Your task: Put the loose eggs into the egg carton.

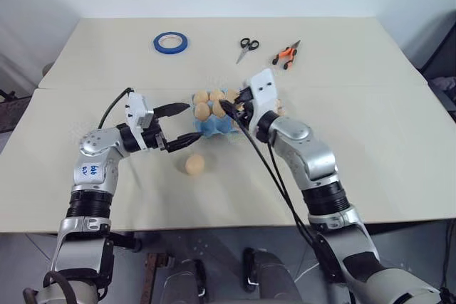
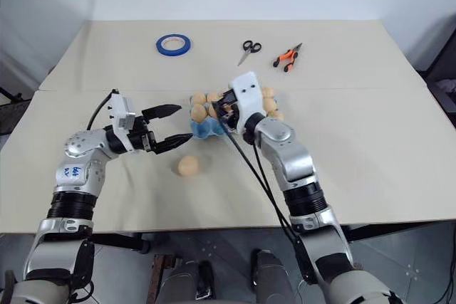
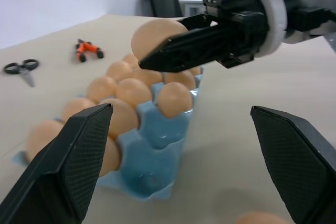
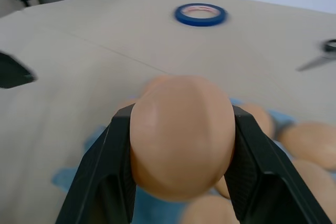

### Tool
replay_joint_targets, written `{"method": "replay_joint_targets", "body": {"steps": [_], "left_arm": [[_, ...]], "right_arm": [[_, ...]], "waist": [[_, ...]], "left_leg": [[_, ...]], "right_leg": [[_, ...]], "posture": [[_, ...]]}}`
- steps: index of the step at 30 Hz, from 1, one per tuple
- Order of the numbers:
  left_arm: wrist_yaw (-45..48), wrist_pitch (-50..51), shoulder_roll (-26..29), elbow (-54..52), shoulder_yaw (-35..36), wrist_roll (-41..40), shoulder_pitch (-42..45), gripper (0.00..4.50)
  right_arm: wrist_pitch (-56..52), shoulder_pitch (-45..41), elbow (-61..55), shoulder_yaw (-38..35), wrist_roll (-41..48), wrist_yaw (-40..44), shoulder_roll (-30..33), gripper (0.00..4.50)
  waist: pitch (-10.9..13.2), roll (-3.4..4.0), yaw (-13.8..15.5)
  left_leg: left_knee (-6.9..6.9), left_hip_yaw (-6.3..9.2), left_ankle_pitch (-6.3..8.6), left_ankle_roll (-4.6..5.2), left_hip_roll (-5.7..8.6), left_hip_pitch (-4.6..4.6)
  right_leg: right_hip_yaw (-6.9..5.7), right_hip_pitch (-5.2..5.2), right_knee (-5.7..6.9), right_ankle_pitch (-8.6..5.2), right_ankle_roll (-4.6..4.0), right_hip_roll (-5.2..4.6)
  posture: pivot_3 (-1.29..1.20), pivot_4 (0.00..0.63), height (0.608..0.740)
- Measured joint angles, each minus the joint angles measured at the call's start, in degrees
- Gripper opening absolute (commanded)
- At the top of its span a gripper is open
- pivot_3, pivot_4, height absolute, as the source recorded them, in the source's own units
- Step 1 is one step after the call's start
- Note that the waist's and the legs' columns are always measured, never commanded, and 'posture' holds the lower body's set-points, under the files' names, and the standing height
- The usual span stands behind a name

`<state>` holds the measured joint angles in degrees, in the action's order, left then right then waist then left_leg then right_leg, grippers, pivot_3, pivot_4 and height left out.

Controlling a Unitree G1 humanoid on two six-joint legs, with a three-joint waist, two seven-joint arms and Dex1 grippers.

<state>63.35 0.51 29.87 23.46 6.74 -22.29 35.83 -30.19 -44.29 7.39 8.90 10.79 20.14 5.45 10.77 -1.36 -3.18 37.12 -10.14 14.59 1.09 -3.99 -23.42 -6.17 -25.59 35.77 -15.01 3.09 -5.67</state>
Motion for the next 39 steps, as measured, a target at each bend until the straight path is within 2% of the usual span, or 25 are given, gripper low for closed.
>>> {"method": "replay_joint_targets", "body": {"steps": [7, 15, 21, 26, 32, 39], "left_arm": [[-0.47, -0.02, 0.9, -0.09, 1.35, 0.0, -0.86, 4.5], [-1.23, -0.01, 0.87, -0.39, 1.35, 0.0, -1.33, 4.5], [-1.32, 0.08, 0.65, -0.42, 1.31, 0.0, -1.32, 4.5], [-2.27, 1.55, 0.62, -1.43, 1.38, -0.07, -1.73, 4.5], [-5.65, 7.26, 0.73, -7.22, 2.21, -1.14, -5.18, 4.5], [-10.38, 9.9, 2.55, -13.8, 6.97, -2.61, -12.05, 4.5]], "right_arm": [[0.3, 0.23, 2.35, 2.77, -2.01, 2.11, -0.16, 1.79], [1.48, 0.62, 4.37, 3.75, -4.37, 3.01, 0.21, 4.46], [1.53, 0.68, 4.12, 3.67, -5.19, 3.49, 0.99, 4.46], [-0.1, 2.58, -2.49, 1.76, -3.81, 5.77, 4.45, 4.46], [-2.0, 9.16, -14.04, -3.61, 0.7, 10.55, 11.93, 4.46], [4.46, 20.2, -19.19, -11.35, 6.54, 20.71, 22.03, 4.46]], "waist": [[0.0, 0.0, 0.0], [0.0, 0.0, -0.1], [0.0, 0.0, -0.06], [0.0, 0.0, 0.06], [0.0, 0.0, 0.18], [0.0, -0.01, 0.21]], "left_leg": [[0.0, -0.02, 0.0, 0.0, 0.02, -0.03], [0.0, -0.03, 0.02, -0.02, -0.03, -0.02], [-0.01, -0.04, 0.02, -0.03, -0.03, -0.02], [-0.03, -0.03, 0.06, -0.03, -0.04, -0.04], [-0.07, -0.01, 0.18, 0.04, -0.08, -0.07], [-0.08, -0.04, 0.24, -0.01, -0.15, 0.02]], "right_leg": [[-0.03, 0.0, -0.05, 0.0, 0.01, 0.0], [-0.03, -0.02, -0.04, 0.0, 0.01, 0.0], [-0.03, -0.02, -0.06, 0.0, 0.0, 0.0], [-0.01, -0.02, -0.13, 0.0, 0.0, -0.01], [-0.01, -0.02, -0.24, 0.0, 0.01, -0.02], [-0.02, 0.02, -0.29, -0.01, 0.0, -0.02]], "posture": [[0.0, 0.15, 0.74], [0.0, 0.15, 0.74], [0.0, 0.15, 0.74], [0.0, 0.15, 0.74], [0.0, 0.15, 0.74], [0.0, 0.15, 0.74]]}}
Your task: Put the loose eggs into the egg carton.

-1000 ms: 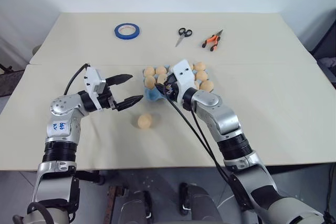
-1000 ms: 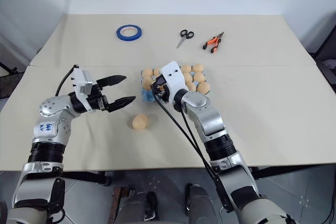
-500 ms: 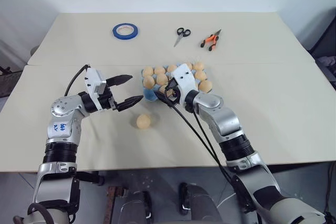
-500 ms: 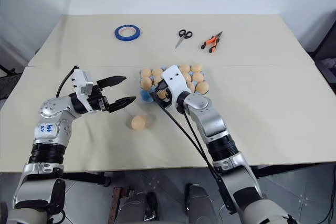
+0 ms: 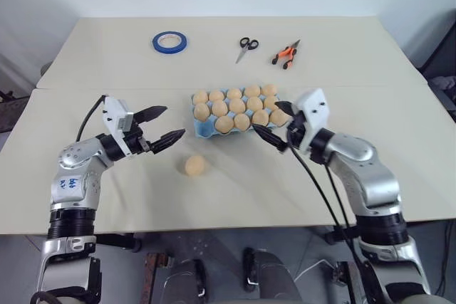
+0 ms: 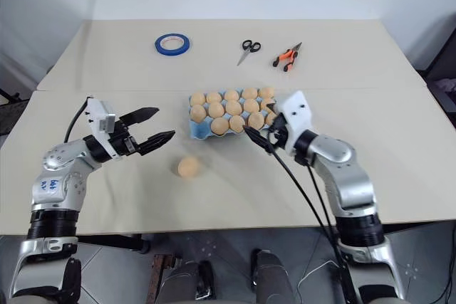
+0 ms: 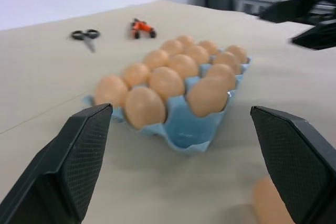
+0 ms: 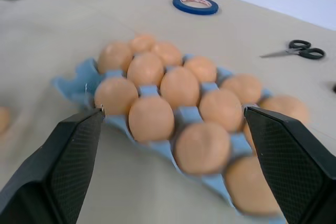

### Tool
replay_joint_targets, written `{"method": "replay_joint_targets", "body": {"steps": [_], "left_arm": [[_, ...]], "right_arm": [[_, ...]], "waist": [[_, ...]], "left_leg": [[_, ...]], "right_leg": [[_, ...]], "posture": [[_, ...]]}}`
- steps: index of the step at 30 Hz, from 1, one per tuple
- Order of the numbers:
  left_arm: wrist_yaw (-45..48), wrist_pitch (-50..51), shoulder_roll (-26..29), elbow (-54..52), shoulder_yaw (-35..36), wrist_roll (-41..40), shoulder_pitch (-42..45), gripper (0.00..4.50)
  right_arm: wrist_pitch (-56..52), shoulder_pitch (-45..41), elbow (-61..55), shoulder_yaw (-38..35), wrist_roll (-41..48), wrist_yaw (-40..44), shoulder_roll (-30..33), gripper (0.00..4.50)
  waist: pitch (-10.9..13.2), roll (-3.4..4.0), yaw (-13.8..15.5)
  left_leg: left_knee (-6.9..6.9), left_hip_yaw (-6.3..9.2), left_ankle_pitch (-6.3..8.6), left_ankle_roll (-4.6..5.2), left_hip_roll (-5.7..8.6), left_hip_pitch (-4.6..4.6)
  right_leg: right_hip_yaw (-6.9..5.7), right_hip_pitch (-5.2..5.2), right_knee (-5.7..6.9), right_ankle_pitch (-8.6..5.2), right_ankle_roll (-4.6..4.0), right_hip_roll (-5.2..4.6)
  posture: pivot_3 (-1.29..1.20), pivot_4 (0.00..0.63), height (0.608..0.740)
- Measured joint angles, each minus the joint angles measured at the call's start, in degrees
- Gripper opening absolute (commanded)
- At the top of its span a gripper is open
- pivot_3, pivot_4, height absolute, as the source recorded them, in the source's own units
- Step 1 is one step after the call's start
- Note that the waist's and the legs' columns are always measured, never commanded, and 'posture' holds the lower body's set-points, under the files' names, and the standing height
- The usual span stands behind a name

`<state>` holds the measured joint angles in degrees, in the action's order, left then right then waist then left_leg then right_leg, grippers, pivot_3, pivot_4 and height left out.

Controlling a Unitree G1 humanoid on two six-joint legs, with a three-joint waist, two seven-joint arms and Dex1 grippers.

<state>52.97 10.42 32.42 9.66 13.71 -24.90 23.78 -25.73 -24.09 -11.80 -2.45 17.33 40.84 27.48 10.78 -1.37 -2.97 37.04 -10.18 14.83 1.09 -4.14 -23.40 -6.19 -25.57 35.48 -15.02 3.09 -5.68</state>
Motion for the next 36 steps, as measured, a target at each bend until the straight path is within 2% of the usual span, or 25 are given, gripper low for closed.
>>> {"method": "replay_joint_targets", "body": {"steps": [3, 5, 8, 14, 20, 27, 36], "left_arm": [[-1.93, 0.55, 0.38, -0.75, 1.81, -0.03, -3.47, 4.5], [-3.94, 1.45, 0.34, -4.63, 2.51, -0.32, -6.86, 4.5], [-5.96, 2.77, 0.32, -9.15, 4.14, -0.73, -11.13, 4.5], [-7.45, 4.99, 0.48, -17.83, 7.29, -2.23, -23.07, 4.5], [-8.33, 6.9, 0.68, -23.9, 8.36, -3.45, -27.99, 4.5], [-8.86, 8.4, -0.08, -28.96, 5.43, -4.1, -30.26, 4.5], [-13.3, 9.51, -4.29, -29.36, -3.92, -1.96, -24.67, 4.5]], "right_arm": [[4.06, 4.61, 0.37, -3.04, 1.65, 5.15, 3.86, 4.46], [7.07, 8.35, 0.37, -4.42, 4.24, 10.61, 6.16, 4.46], [8.27, 10.35, 0.96, -4.97, 5.88, 14.53, 7.99, 4.46], [9.57, 9.12, 4.11, -6.38, 6.13, 15.11, 8.74, 4.46], [9.56, 7.94, 5.03, -6.43, 6.22, 15.13, 8.74, 4.46], [9.49, 6.6, 5.42, -6.39, 6.21, 15.12, 8.75, 4.46], [7.85, 9.12, 2.31, -6.74, 8.18, 16.11, 10.61, 4.46]], "waist": [[0.01, -0.01, 0.16], [0.01, -0.02, 0.27], [0.01, -0.02, 0.15], [0.02, -0.02, 0.26], [0.02, -0.02, 1.34], [0.02, -0.01, 1.41], [0.02, -0.01, 1.51]], "left_leg": [[0.02, 0.0, 0.14, -0.24, 0.0, 0.0], [0.01, 0.01, 0.18, -0.26, 0.0, 0.02], [0.03, -0.03, 0.2, -0.27, -0.02, 0.06], [0.02, 0.02, 0.23, -0.38, -0.13, 0.08], [-0.01, 0.05, 0.3, -0.5, -0.24, 0.07], [-0.01, 0.05, 0.39, -0.56, -0.33, 0.01], [0.04, 0.04, 0.39, -0.55, -0.33, 0.03]], "right_leg": [[0.0, 0.01, -0.03, 0.0, -0.01, 0.0], [0.0, 0.04, -0.06, 0.0, -0.01, -0.02], [0.05, 0.05, -0.06, 0.0, -0.01, -0.06], [0.16, 0.04, -0.07, -0.12, -0.26, -0.1], [0.23, 0.04, -0.13, -0.2, -0.4, -0.05], [0.22, 0.04, -0.23, -0.22, -0.43, 0.06], [0.17, 0.08, -0.22, -0.22, -0.42, 0.12]], "posture": [[0.0, 0.15, 0.74], [0.0, 0.15, 0.74], [0.0, 0.15, 0.74], [0.0, 0.15, 0.74], [0.0, 0.15, 0.74], [0.0, 0.15, 0.74], [0.0, 0.15, 0.74]]}}
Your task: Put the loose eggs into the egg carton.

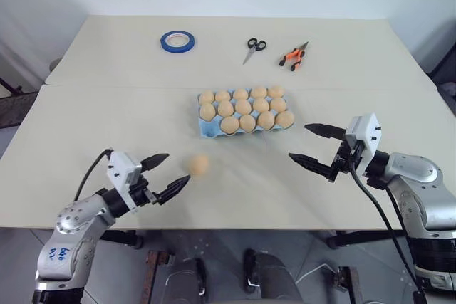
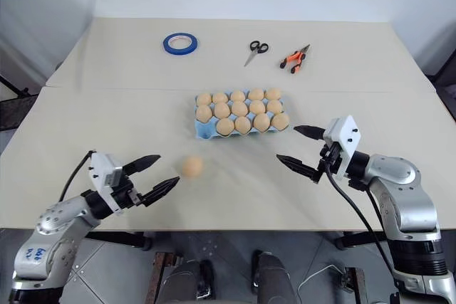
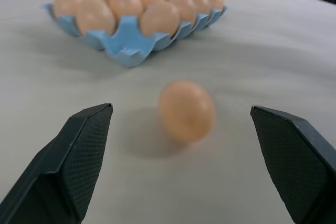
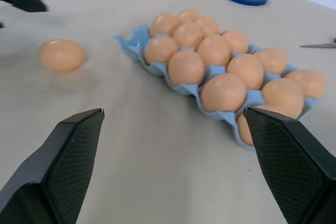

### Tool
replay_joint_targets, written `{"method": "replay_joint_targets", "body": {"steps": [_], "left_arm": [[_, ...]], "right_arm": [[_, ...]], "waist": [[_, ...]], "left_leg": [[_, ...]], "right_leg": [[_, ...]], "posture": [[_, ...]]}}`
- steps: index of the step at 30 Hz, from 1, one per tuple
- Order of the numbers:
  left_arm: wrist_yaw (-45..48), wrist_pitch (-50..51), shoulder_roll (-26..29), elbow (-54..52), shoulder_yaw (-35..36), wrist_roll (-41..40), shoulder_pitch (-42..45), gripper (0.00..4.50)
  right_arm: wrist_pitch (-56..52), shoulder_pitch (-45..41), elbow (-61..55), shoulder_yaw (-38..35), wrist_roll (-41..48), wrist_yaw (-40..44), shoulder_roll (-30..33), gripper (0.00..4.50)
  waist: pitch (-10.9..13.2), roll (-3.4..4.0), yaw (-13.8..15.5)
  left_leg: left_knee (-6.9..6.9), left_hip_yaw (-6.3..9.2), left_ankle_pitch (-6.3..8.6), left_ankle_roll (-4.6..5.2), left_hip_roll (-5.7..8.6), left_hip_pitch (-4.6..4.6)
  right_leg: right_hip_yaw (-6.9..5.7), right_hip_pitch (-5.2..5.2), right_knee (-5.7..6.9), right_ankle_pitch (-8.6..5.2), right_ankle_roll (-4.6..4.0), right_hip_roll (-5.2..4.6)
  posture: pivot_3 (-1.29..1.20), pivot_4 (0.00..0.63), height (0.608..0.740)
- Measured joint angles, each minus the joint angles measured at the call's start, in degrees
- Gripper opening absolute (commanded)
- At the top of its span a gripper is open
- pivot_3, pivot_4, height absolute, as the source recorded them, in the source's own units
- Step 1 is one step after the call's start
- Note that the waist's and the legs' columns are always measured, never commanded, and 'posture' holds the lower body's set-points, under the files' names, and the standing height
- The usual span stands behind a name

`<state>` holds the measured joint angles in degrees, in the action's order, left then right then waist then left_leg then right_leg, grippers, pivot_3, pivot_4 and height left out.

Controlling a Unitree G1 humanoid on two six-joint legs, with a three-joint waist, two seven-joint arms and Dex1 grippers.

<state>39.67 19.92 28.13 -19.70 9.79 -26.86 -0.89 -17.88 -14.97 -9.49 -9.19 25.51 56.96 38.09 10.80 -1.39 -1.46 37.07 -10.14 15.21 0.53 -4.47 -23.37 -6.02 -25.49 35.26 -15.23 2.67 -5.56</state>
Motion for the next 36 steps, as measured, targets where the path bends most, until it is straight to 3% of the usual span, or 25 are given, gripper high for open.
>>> {"method": "replay_joint_targets", "body": {"steps": [6, 12, 15, 21, 22, 28, 36], "left_arm": [[-2.51, -2.75, -3.87, 8.24, -8.28, 6.89, 7.89, 4.5], [-4.02, -4.83, -5.63, 15.95, -10.43, 10.63, 11.34, 4.5], [-4.64, -4.28, -5.55, 16.13, -10.53, 11.5, 11.93, 3.87], [-5.11, -3.72, -5.66, 16.58, -10.54, 11.64, 12.76, 1.93], [-5.05, -3.71, -5.66, 16.58, -10.54, 11.62, 12.86, 1.78], [-5.37, -2.21, -7.82, 16.57, -10.65, 11.15, 14.88, 1.71], [-11.27, -2.24, -14.49, 20.9, -12.18, 13.89, 26.82, 1.71]], "right_arm": [[0.08, 0.61, -0.34, 0.08, -0.23, -1.32, -0.07, 4.46], [0.31, 0.58, -0.46, 0.13, -0.52, -3.94, -0.99, 4.46], [0.32, 0.68, -0.71, 0.13, -0.52, -4.38, -1.01, 4.5], [0.32, 0.74, -0.74, 0.14, -0.52, -5.22, -1.01, 4.5], [0.32, 0.74, -0.74, 0.14, -0.54, -5.29, -1.01, 4.5], [0.35, 0.73, -0.74, 0.17, -0.78, -5.45, -1.02, 4.5], [0.43, 0.75, -0.83, 0.45, -0.9, -6.05, -1.53, 4.5]], "waist": [[0.0, 0.0, -0.09], [0.0, 0.0, 0.0], [0.0, 0.0, -0.02], [0.0, 0.0, -0.01], [0.0, 0.0, -0.03], [0.0, 0.0, 0.04], [0.0, 0.0, 0.94]], "left_leg": [[0.06, -0.03, -0.01, 0.01, 0.01, 0.04], [0.06, -0.03, -0.03, 0.02, -0.02, 0.04], [0.08, -0.04, -0.03, 0.03, 0.0, 0.04], [0.12, -0.04, -0.03, 0.02, -0.01, 0.05], [0.12, -0.04, -0.03, 0.03, -0.01, 0.05], [0.14, -0.04, -0.05, 0.05, 0.0, 0.05], [0.22, -0.05, -0.24, 0.39, 0.16, 0.05]], "right_leg": [[-0.15, 0.01, 0.08, 0.02, 0.03, 0.06], [-0.22, -0.02, 0.15, 0.01, 0.02, 0.08], [-0.26, -0.01, 0.15, 0.02, 0.03, 0.06], [-0.26, -0.01, 0.21, 0.02, 0.03, 0.06], [-0.26, -0.01, 0.21, 0.02, 0.03, 0.06], [-0.27, -0.01, 0.22, 0.02, 0.04, 0.07], [-0.25, 0.02, 0.26, 0.08, 0.15, 0.09]], "posture": [[0.0, 0.15, 0.74], [0.0, 0.15, 0.74], [0.0, 0.15, 0.74], [0.0, 0.15, 0.74], [0.0, 0.15, 0.74], [0.0, 0.15, 0.74], [0.0, 0.15, 0.74]]}}
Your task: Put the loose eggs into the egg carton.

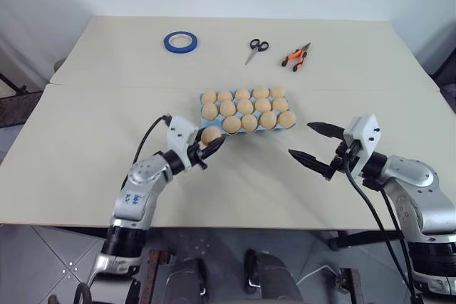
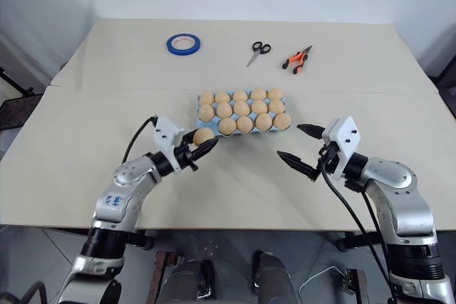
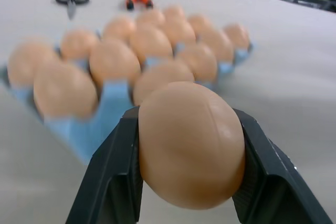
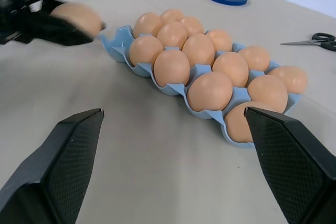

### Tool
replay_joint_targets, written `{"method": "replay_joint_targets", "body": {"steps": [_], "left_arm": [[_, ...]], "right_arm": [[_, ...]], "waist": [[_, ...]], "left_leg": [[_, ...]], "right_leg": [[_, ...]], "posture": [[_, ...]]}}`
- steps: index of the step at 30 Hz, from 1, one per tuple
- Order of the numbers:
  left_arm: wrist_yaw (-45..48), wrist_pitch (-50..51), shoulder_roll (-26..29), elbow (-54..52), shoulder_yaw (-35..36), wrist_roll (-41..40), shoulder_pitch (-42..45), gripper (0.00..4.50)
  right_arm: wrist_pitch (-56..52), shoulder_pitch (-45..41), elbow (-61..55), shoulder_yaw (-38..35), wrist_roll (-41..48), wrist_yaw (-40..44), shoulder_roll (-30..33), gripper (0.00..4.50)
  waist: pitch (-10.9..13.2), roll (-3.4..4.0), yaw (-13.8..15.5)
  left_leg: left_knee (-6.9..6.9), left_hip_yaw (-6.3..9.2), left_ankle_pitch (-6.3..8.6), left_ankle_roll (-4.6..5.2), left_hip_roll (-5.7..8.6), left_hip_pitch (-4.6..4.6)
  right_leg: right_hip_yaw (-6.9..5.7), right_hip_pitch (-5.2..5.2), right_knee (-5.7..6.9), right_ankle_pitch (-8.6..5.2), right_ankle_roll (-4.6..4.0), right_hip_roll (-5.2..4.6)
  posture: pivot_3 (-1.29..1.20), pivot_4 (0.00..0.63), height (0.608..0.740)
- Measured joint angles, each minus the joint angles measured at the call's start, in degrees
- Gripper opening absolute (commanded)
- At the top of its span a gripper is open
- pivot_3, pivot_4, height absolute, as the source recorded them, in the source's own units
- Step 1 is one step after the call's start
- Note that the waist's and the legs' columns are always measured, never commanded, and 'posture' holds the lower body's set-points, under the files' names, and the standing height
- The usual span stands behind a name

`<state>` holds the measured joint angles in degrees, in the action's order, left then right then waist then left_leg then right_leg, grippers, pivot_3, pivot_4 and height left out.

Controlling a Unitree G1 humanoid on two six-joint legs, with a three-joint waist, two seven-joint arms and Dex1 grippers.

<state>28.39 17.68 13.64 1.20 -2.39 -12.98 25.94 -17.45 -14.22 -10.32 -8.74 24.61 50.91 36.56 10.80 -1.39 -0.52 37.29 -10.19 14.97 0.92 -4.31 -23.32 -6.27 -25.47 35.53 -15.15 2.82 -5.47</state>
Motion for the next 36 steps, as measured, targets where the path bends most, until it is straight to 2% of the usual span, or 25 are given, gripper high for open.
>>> {"method": "replay_joint_targets", "body": {"steps": [9, 17, 18, 24, 31, 36], "left_arm": [[-4.39, -8.3, -1.34, 16.49, 0.41, 4.52, 8.56, 1.71], [-2.82, -10.87, -1.47, 19.6, 0.34, 5.07, 9.95, 4.29], [-2.43, -10.82, -1.44, 19.49, 0.32, 5.06, 9.88, 4.48], [2.48, -7.28, 1.34, 13.31, 0.27, 3.35, 6.67, 4.48], [14.96, -2.18, 13.97, 1.74, 0.39, -0.33, -3.22, 4.48], [22.75, -3.65, 21.36, 2.97, 6.43, -4.52, -4.48, 4.48]], "right_arm": [[0.05, 2.29, -1.31, -0.32, -0.01, -1.46, -0.11, 4.5], [0.1, 3.66, -2.91, -0.57, 0.0, -2.48, -0.11, 4.5], [0.1, 3.87, -2.91, -0.57, 0.0, -2.55, -0.11, 4.5], [0.2, 3.89, -2.94, -0.57, 0.0, -2.75, -0.14, 4.5], [1.11, 3.82, -2.72, -0.57, 0.01, -2.71, -0.35, 4.5], [2.01, 3.41, -0.53, -0.66, 0.0, -1.02, 0.7, 4.5]], "waist": [[0.0, -0.01, 0.44], [0.01, -0.01, 0.47], [0.01, -0.01, 0.47], [0.01, -0.01, 0.2], [0.0, 0.0, 0.25], [0.01, 0.0, 0.39]], "left_leg": [[-0.03, 0.01, -0.03, 0.08, 0.06, -0.02], [-0.01, 0.02, -0.04, 0.14, 0.09, -0.02], [-0.01, 0.02, -0.05, 0.15, 0.1, -0.02], [-0.05, 0.01, -0.07, 0.15, 0.09, -0.01], [-0.03, 0.0, -0.06, 0.01, -0.04, 0.01], [0.0, 0.01, 0.09, -0.24, -0.04, 0.0]], "right_leg": [[-0.05, -0.01, -0.01, 0.01, 0.03, 0.04], [-0.05, 0.0, 0.0, 0.04, 0.07, 0.02], [-0.05, 0.0, 0.0, 0.04, 0.07, 0.02], [-0.02, 0.0, 0.01, 0.05, 0.1, 0.02], [-0.03, -0.03, 0.05, 0.0, 0.0, 0.03], [-0.03, -0.02, 0.02, -0.01, -0.04, -0.11]], "posture": [[0.0, 0.15, 0.74], [0.0, 0.15, 0.74], [0.0, 0.15, 0.74], [0.0, 0.15, 0.74], [0.0, 0.15, 0.74], [0.0, 0.15, 0.74]]}}
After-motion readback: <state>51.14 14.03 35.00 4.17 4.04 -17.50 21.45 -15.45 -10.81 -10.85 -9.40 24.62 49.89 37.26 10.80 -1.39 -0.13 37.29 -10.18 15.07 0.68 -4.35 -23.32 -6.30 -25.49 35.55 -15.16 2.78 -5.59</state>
